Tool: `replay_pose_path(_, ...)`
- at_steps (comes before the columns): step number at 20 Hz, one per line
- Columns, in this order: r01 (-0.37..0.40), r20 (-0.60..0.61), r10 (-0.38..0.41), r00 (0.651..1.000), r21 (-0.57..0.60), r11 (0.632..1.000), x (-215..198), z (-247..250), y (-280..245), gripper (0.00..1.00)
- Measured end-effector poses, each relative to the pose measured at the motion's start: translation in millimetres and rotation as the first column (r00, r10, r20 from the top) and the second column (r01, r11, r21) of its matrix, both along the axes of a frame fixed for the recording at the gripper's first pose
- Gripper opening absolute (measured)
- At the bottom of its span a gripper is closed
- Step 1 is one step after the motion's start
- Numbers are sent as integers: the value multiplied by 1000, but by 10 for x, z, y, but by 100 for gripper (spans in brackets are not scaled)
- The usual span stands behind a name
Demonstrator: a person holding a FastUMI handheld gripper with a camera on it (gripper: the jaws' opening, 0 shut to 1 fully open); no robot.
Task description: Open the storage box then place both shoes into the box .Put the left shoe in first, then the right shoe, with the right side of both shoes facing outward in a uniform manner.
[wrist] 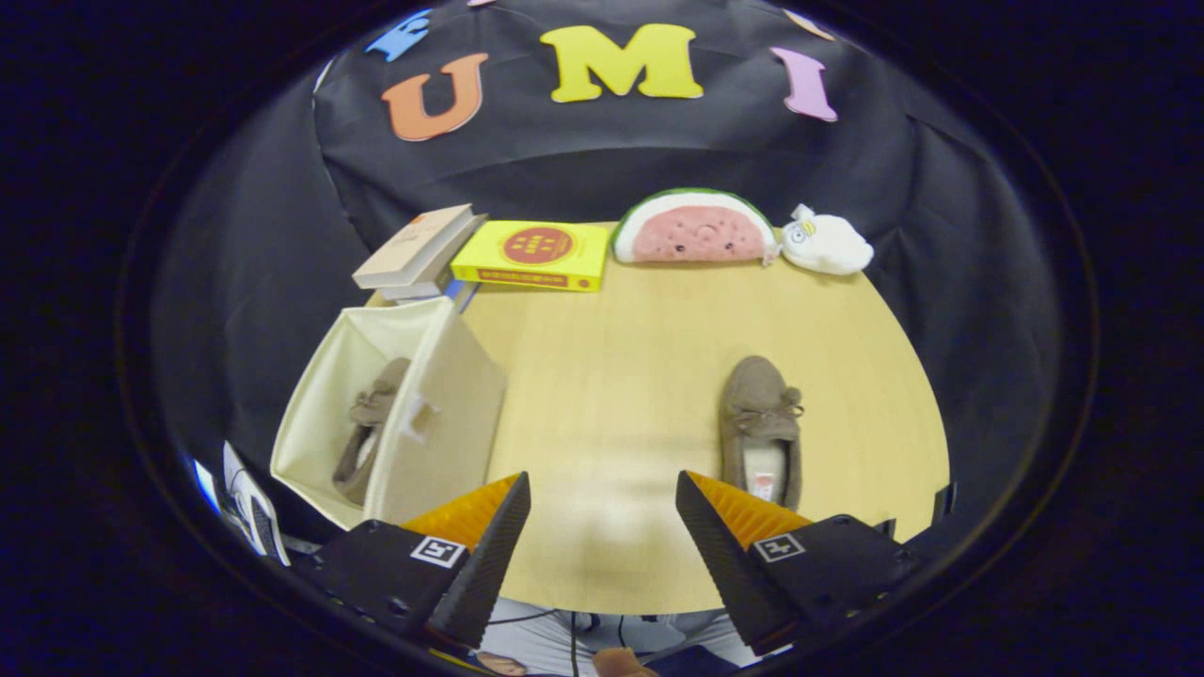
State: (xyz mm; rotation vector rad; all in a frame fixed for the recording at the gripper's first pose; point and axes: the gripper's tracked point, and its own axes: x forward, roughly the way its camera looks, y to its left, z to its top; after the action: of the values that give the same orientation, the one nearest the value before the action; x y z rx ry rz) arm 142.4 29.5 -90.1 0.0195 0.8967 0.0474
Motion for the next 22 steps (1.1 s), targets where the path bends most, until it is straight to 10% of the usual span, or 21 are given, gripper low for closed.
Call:
replay_pose_path(13, 134, -75, -150, 986, -185, 974, 442, -777, -1644, 90)
replay_pose_path(20, 129, -100, -140, 985, -108, 986, 595, -1008, -1602, 46)
replay_pose_path(22, 122, -109, -132, 985, -91, 988, 591, -1075, -1555, 21)
